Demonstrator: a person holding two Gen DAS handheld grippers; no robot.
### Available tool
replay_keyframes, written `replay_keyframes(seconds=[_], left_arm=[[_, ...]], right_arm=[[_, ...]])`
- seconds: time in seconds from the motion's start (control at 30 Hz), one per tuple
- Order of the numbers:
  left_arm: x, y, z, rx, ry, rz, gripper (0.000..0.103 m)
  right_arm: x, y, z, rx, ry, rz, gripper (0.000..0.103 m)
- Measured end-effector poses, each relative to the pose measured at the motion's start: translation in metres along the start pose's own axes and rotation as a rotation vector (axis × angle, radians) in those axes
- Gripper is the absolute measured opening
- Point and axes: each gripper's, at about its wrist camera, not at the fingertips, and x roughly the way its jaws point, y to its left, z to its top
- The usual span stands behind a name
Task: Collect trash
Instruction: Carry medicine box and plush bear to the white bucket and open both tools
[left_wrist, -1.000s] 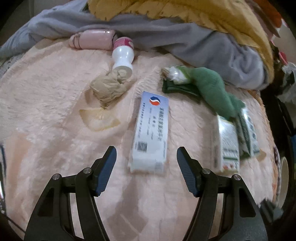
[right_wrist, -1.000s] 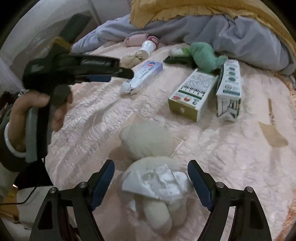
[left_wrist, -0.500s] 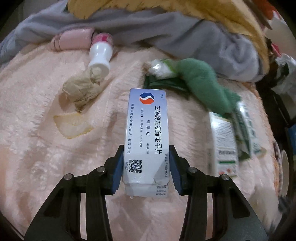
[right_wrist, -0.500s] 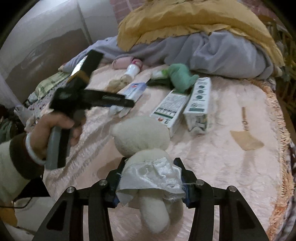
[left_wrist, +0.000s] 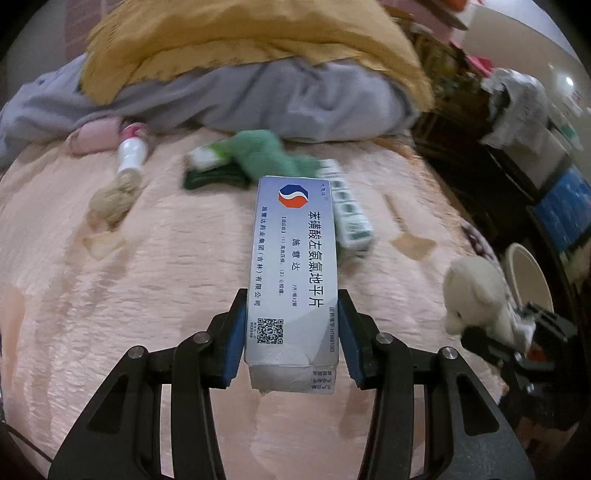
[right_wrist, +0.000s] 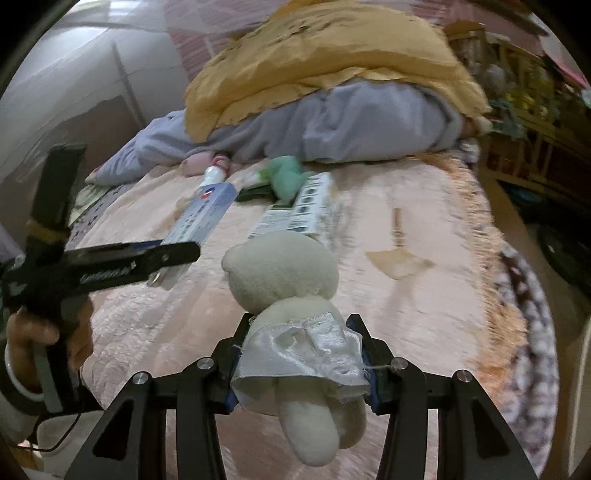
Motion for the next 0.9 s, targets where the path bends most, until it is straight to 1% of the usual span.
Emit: replay_keyframes(seconds=[0.17,0.37,0.67,0.9], left_arm=[[-0.003,-0.04,-0.002,0.066,-0.007,-0.043,0.043],[-0.003,-0.08,-0.004,0.14,-0.006,-0.071,0.043],[0.002,-0.131,-0.005,0.217,-0.002,-0.106,0.043],[0.008,-0.163,-0.004,0.256,0.006,-0.143,0.043]], right_arm=[[-0.021,-0.026,-0.005,0.048,-0.023,-0.039,0.048],[-0.043,-0.055,-0.013,0.105,-0.051,-0.08,0.048],[-0.069,-0.093,-0.025,0.177,-0.082,-0.126,0.048],[-0.089,-0.12,-0.033,0.229,-0.102,-0.166,0.048]])
